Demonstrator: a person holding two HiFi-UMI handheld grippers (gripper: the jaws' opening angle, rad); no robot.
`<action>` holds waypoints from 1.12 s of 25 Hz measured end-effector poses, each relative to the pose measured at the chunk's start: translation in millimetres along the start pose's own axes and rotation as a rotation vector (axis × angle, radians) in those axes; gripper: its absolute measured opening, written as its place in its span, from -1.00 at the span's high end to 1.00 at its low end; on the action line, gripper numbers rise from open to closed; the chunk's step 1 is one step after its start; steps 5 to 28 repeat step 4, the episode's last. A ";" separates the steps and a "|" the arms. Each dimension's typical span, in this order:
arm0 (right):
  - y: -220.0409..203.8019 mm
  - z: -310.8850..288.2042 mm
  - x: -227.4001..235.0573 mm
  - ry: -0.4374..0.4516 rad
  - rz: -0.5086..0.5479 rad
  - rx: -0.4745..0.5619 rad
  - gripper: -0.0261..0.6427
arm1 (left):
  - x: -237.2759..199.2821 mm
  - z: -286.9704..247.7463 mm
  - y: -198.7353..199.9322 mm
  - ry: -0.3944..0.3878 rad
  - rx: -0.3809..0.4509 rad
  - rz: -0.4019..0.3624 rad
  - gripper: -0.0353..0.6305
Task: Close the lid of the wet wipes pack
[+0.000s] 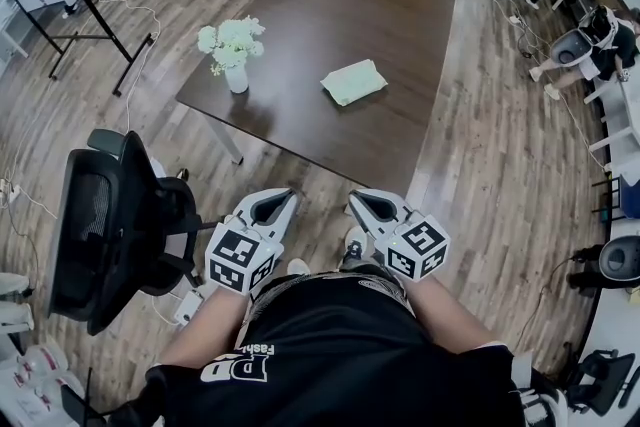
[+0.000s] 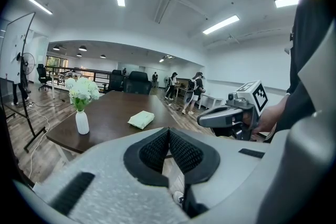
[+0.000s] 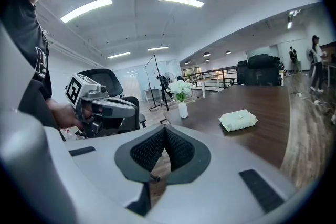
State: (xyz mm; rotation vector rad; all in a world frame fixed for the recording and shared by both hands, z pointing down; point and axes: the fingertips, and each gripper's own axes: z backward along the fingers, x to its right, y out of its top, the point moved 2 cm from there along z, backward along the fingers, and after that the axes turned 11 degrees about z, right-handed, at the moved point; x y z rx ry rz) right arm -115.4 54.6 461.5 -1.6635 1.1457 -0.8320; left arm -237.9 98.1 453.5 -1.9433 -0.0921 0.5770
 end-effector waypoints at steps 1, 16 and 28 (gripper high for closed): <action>-0.6 -0.2 0.5 0.001 0.000 -0.001 0.92 | 0.1 -0.9 -0.1 -0.001 -0.001 -0.002 0.84; -2.1 -1.5 1.8 0.003 -0.001 -0.002 0.92 | -0.5 -2.8 -0.6 -0.003 -0.003 -0.006 0.84; -2.1 -1.5 1.8 0.003 -0.001 -0.002 0.92 | -0.5 -2.8 -0.6 -0.003 -0.003 -0.006 0.84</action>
